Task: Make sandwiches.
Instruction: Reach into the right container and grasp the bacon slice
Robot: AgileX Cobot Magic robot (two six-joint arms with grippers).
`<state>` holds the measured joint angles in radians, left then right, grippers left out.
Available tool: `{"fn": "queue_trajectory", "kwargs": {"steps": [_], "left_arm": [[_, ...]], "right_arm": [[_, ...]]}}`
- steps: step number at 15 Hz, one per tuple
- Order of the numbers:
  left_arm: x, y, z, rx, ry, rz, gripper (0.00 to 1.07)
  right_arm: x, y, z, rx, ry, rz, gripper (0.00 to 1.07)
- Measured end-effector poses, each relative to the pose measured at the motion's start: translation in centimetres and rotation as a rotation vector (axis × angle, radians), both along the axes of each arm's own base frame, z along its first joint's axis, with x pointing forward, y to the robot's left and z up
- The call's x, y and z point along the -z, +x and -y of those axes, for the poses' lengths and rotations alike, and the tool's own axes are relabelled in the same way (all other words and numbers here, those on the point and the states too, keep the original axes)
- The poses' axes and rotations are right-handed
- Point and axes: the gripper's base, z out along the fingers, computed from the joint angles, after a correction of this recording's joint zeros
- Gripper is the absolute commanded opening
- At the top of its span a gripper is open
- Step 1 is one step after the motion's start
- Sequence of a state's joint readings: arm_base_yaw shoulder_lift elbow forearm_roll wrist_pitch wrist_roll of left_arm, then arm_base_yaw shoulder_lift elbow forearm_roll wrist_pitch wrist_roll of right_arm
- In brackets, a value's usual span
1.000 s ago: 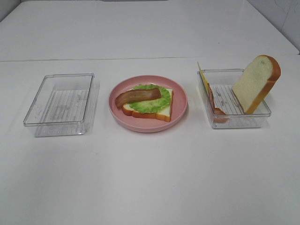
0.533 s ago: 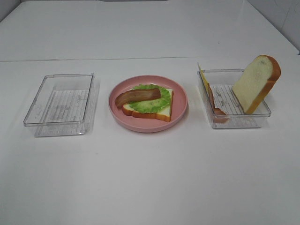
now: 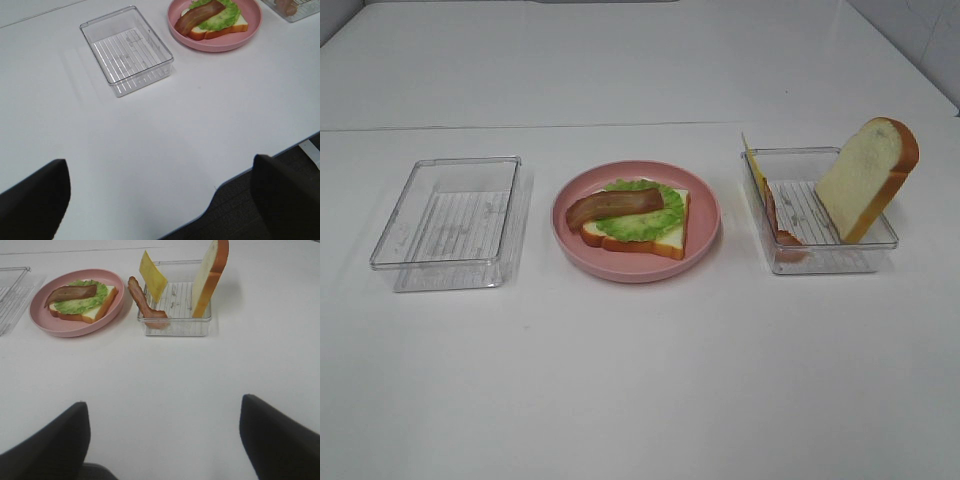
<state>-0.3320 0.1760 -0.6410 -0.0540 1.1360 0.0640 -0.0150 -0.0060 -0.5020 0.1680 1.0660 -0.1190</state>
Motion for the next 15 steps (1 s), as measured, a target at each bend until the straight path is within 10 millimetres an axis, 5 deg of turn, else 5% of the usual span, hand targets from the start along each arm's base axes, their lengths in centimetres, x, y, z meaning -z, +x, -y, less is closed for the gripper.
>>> {"fn": "queue_trajectory", "kwargs": {"steps": [7, 15], "left_arm": [[3.0, -1.6, -0.5, 0.0, -0.035, 0.091, 0.93], [3.1, -1.2, -0.4, 0.0, -0.047, 0.114, 0.93]], "right_arm": [[-1.9, 1.7, 0.2, 0.025, 0.014, 0.124, 0.76], [-1.8, 12.5, -0.6, 0.041, 0.201, -0.207, 0.76]]}}
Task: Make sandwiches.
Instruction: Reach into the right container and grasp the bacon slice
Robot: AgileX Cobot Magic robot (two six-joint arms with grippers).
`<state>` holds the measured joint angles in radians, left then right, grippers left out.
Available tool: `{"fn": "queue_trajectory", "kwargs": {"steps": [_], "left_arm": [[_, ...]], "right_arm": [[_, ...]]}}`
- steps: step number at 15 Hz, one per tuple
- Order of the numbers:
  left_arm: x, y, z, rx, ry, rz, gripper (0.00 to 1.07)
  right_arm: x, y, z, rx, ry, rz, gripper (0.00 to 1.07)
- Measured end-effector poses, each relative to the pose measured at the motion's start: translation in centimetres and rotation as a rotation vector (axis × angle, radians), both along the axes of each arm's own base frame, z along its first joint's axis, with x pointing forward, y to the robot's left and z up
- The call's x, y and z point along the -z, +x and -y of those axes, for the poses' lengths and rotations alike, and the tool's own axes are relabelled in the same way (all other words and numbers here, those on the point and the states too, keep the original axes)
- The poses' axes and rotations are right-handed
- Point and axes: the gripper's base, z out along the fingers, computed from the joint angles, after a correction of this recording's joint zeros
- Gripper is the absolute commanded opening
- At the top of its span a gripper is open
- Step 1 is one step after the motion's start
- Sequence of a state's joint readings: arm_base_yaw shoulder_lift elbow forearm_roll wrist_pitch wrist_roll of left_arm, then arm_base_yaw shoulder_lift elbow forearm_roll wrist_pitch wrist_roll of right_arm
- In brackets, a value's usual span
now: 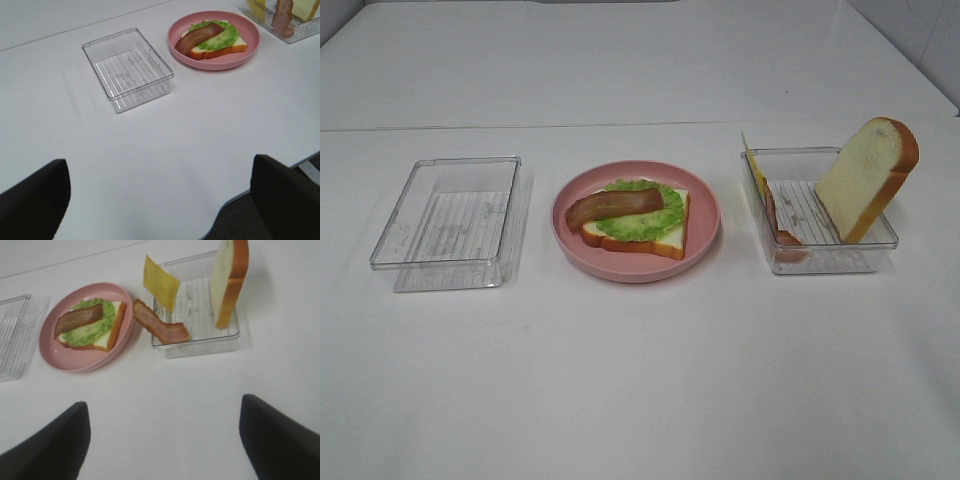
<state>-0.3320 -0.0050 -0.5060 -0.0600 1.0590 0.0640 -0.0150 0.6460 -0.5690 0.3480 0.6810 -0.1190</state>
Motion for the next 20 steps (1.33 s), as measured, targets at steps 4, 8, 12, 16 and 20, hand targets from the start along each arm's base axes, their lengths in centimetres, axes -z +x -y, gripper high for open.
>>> {"fn": "queue_trajectory", "kwargs": {"steps": [4, 8, 12, 16, 20], "left_arm": [[0.0, 0.0, 0.0, 0.0, 0.0, 0.0, 0.93], [0.0, 0.0, 0.0, 0.0, 0.0, 0.0, 0.93], [0.0, 0.0, 0.0, 0.0, 0.0, 0.0, 0.93], [0.0, 0.0, 0.0, 0.0, 0.0, 0.0, 0.93], [0.0, 0.0, 0.0, 0.0, 0.0, 0.0, 0.93]], "right_arm": [[-1.0, 8.1, -0.5, -0.03, 0.069, -0.202, 0.76], [-0.8, 15.1, -0.8, -0.097, 0.075, -0.391, 0.76], [-0.1, 20.8, -1.2, -0.165, 0.063, -0.502, 0.76], [1.1, 23.5, -5.1, -0.28, -0.089, -0.54, 0.76], [3.5, 26.9, -7.1, -0.263, -0.103, -0.614, 0.76]]}}
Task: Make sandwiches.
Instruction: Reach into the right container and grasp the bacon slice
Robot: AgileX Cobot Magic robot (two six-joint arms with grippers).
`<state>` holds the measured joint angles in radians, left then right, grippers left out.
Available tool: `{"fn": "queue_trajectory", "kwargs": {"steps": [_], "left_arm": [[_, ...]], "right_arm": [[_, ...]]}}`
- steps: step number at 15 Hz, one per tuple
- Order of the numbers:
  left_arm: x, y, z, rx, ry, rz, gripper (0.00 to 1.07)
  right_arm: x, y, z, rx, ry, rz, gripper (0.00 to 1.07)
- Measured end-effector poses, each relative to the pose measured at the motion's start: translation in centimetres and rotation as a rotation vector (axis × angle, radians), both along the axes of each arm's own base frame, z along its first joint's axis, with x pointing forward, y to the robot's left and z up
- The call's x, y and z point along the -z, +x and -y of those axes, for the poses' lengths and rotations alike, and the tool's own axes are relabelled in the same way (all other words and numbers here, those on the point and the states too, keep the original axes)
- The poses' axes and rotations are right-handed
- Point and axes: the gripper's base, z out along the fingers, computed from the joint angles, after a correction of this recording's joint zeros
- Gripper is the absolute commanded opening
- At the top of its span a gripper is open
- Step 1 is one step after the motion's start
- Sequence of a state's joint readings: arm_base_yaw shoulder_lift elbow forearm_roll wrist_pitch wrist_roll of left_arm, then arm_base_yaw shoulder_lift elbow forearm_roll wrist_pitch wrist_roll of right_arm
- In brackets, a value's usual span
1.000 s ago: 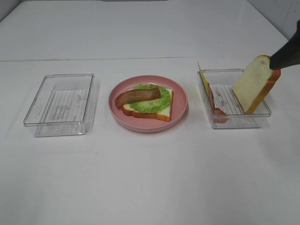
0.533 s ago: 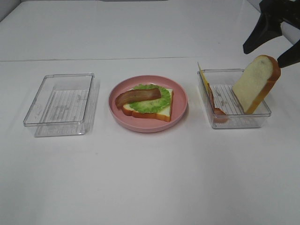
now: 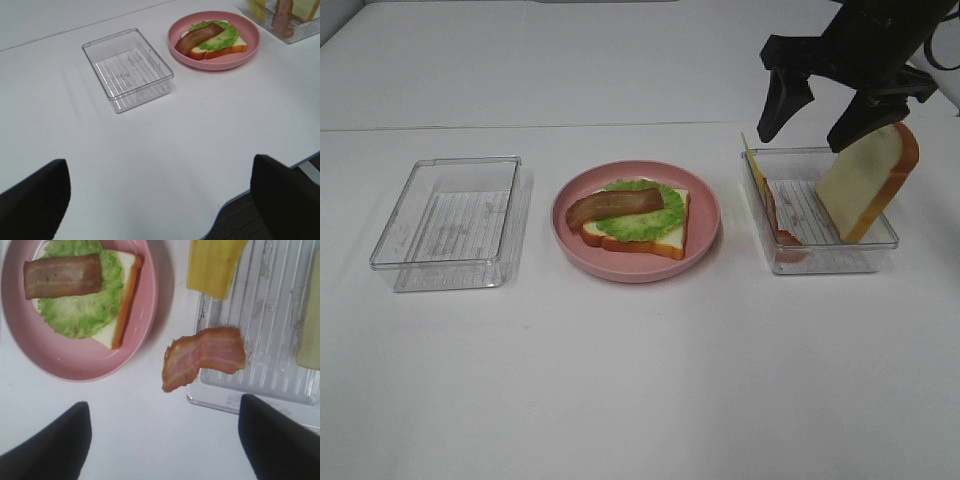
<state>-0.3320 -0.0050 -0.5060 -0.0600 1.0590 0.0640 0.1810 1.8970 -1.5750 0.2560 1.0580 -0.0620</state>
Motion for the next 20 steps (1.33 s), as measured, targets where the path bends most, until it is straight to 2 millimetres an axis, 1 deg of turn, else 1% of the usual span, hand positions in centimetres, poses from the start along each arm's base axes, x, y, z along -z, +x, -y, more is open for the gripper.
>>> {"fn": "queue_trajectory", "kwargs": {"steps": [4, 7, 8, 9, 11, 12, 13, 16, 17, 20], "left_arm": [[0.0, 0.0, 0.0, 0.0, 0.0, 0.0, 0.93], [0.0, 0.0, 0.0, 0.0, 0.0, 0.0, 0.93], [0.0, 0.0, 0.0, 0.0, 0.0, 0.0, 0.93], [0.0, 0.0, 0.0, 0.0, 0.0, 0.0, 0.93], [0.0, 0.0, 0.0, 0.0, 0.0, 0.0, 0.93], [0.0, 0.0, 0.0, 0.0, 0.0, 0.001, 0.93], [0.0, 0.0, 0.0, 0.0, 0.0, 0.001, 0.93], [0.0, 0.0, 0.0, 0.0, 0.0, 0.001, 0.93], [0.0, 0.0, 0.0, 0.0, 0.0, 0.001, 0.93], [0.0, 0.0, 0.0, 0.0, 0.0, 0.001, 0.93]], "right_arm": [[3.6, 2.3, -0.5, -0.001, -0.015, -0.118, 0.75], [6.5, 3.0, -0.6, 0.001, -0.025, -0.175, 0.69], [6.7, 3.1, -0.6, 0.003, -0.026, -0.175, 0.68], [7.1, 3.2, -0.6, 0.005, -0.027, -0.176, 0.64], [7.6, 3.3, -0.7, 0.006, -0.028, -0.183, 0.56], [8.0, 3.4, -0.7, 0.006, -0.03, -0.191, 0.5], [8.2, 3.4, -0.7, 0.006, -0.031, -0.197, 0.42], [8.4, 3.5, -0.7, 0.007, -0.029, -0.201, 0.06], [8.4, 3.5, -0.7, 0.007, -0.029, -0.201, 0.0], [8.4, 3.4, -0.7, 0.008, -0.026, -0.204, 0.0]]}}
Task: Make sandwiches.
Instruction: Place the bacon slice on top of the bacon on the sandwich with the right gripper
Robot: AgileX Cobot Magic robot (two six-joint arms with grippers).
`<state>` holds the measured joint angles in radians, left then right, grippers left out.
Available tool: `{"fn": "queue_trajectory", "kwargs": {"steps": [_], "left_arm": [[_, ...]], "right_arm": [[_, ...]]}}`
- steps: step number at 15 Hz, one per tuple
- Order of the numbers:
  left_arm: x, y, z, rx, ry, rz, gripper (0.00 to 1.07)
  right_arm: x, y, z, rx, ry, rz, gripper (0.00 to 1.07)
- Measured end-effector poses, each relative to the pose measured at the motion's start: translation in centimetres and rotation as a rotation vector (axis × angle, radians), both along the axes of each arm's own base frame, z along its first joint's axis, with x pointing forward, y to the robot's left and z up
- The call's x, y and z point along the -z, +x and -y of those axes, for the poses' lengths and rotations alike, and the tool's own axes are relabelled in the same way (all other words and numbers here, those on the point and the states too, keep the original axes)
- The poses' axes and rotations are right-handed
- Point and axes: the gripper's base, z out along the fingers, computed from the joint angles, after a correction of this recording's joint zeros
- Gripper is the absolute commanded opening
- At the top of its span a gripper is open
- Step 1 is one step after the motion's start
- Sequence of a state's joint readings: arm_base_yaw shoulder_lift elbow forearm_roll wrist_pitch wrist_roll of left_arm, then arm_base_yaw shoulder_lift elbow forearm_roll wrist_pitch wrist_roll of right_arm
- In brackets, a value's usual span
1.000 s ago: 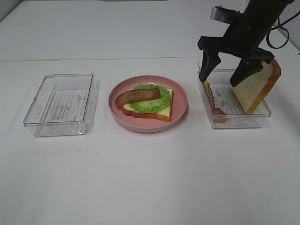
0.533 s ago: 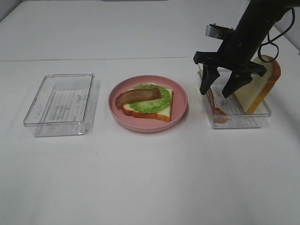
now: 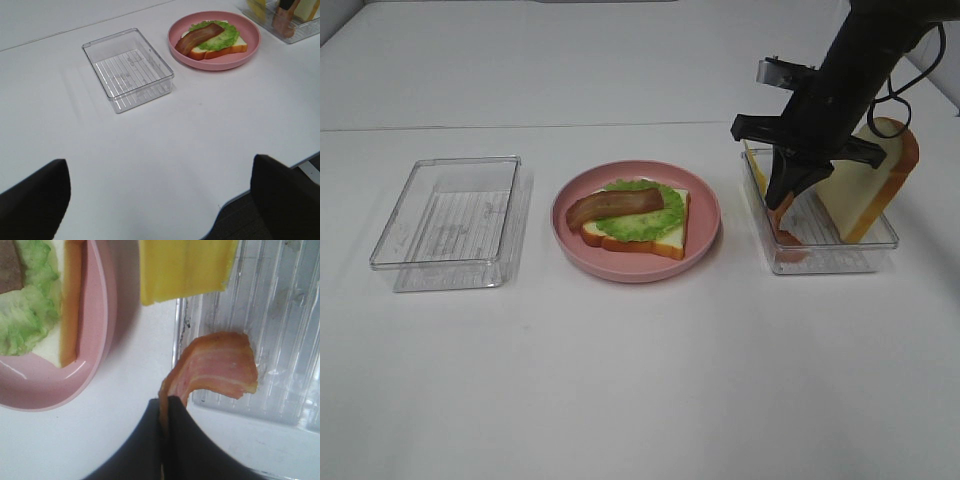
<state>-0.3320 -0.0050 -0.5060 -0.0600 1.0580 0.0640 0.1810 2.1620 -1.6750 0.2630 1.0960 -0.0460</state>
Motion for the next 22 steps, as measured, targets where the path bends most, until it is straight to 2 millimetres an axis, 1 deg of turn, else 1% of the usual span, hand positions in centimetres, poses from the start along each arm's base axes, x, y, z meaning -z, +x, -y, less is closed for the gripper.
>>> {"fn": "queue_trajectory", "kwargs": {"steps": [1, 3, 4, 5, 6, 7, 9, 11, 13, 14, 15, 17, 19, 20, 22], "left_arm": [[0.0, 0.0, 0.0, 0.0, 0.0, 0.0, 0.93], [0.0, 0.0, 0.0, 0.0, 0.0, 0.0, 0.93], [0.0, 0.0, 0.0, 0.0, 0.0, 0.0, 0.93], [0.0, 0.0, 0.0, 0.0, 0.0, 0.0, 0.93], [0.0, 0.0, 0.0, 0.0, 0.0, 0.0, 0.93], [0.0, 0.0, 0.0, 0.0, 0.0, 0.0, 0.93], [0.0, 0.0, 0.0, 0.0, 0.0, 0.0, 0.93], [0.0, 0.0, 0.0, 0.0, 0.0, 0.0, 0.93], [0.0, 0.0, 0.0, 0.0, 0.0, 0.0, 0.93], [0.0, 0.0, 0.0, 0.0, 0.0, 0.0, 0.93], [0.0, 0.0, 0.0, 0.0, 0.0, 0.0, 0.93], [0.0, 0.0, 0.0, 0.0, 0.0, 0.0, 0.93], [0.0, 0.0, 0.0, 0.0, 0.0, 0.0, 0.93], [0.0, 0.0, 0.0, 0.0, 0.0, 0.0, 0.93], [0.0, 0.0, 0.0, 0.0, 0.0, 0.0, 0.93]], "right_arm": [[0.0, -0.1, 0.0, -0.002, 0.0, -0.008, 0.0], [-1.0, -0.4, 0.0, -0.006, 0.002, -0.003, 0.0], [-2.5, -0.8, 0.1, -0.012, 0.007, 0.007, 0.0], [-3.1, -1.0, 0.1, -0.013, 0.013, 0.011, 0.0], [-5.5, -1.8, -0.1, -0.012, 0.05, 0.03, 0.0], [-6.6, -2.2, -0.2, -0.009, 0.076, 0.042, 0.0], [-8.9, -2.9, -0.8, 0.008, 0.163, 0.075, 0.0], [-10.2, -3.3, -1.5, 0.028, 0.261, 0.083, 0.0], [-11.2, -3.4, -2.9, 0.022, 0.424, 0.087, 0.0], [-11.5, -3.5, -3.9, 0.004, 0.485, 0.106, 0.0], [-11.5, -3.5, -5.1, -0.016, 0.519, 0.125, 0.0], [-10.4, -3.2, -8.5, -0.018, 0.567, 0.17, 0.0], [-8.7, -2.6, -11.4, 0.022, 0.606, 0.214, 0.0], [-7.3, -1.8, -12.8, 0.08, 0.635, 0.233, 0.0], [-5.7, -0.7, -13.3, 0.168, 0.666, 0.24, 0.0]]}}
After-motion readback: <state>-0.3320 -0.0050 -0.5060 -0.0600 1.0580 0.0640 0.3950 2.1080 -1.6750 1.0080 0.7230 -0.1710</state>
